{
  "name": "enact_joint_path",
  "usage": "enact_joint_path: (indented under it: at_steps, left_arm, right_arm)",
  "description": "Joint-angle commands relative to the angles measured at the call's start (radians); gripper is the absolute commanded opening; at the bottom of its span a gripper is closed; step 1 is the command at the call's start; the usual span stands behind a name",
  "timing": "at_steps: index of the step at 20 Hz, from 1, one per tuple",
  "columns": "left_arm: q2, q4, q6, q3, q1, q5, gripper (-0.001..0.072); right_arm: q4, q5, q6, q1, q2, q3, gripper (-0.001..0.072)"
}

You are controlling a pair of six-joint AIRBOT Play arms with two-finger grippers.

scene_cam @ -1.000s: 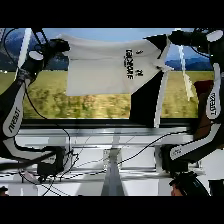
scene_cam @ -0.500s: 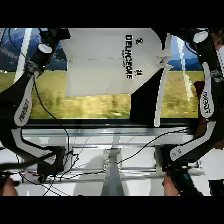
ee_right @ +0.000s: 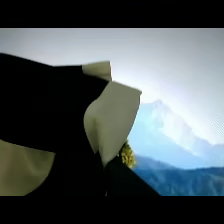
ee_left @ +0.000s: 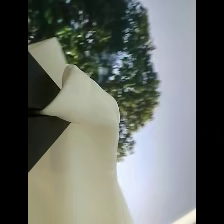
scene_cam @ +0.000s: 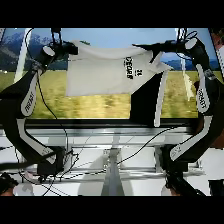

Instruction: Fold the clothes and pants, and hang the long-sleeved shirts on hangers.

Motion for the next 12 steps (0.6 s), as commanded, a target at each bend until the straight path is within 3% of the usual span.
enact_joint_path:
  at_steps: [1, 6, 9, 10, 11, 12]
  left_arm:
    - [-0.001, 0.044, -0.021, 0.002, 0.052, -0.176, 0.0016]
    - [-0.002, 0.045, -0.025, 0.002, 0.077, -0.333, 0.0015]
    - [-0.006, 0.044, -0.025, 0.002, 0.073, -0.338, 0.0016]
    - [-0.006, 0.044, -0.025, 0.002, 0.072, -0.338, 0.0025]
    - [-0.005, 0.044, -0.026, 0.002, 0.071, -0.340, 0.0048]
    - [-0.003, 0.044, -0.026, 0.002, 0.071, -0.353, 0.0268]
  right_arm:
    - [-0.055, 0.228, 0.000, -0.034, -0.007, 0.000, 0.0018]
    - [-0.089, 0.449, -0.001, -0.036, -0.007, 0.000, 0.0018]
    - [-0.084, 0.450, 0.000, -0.033, -0.007, 0.000, 0.0045]
    - [-0.080, 0.447, 0.000, -0.033, -0.007, 0.000, 0.0172]
    - [-0.082, 0.449, 0.001, -0.033, -0.007, 0.000, 0.0363]
    - [-0.083, 0.454, 0.003, -0.033, -0.007, 0.000, 0.0412]
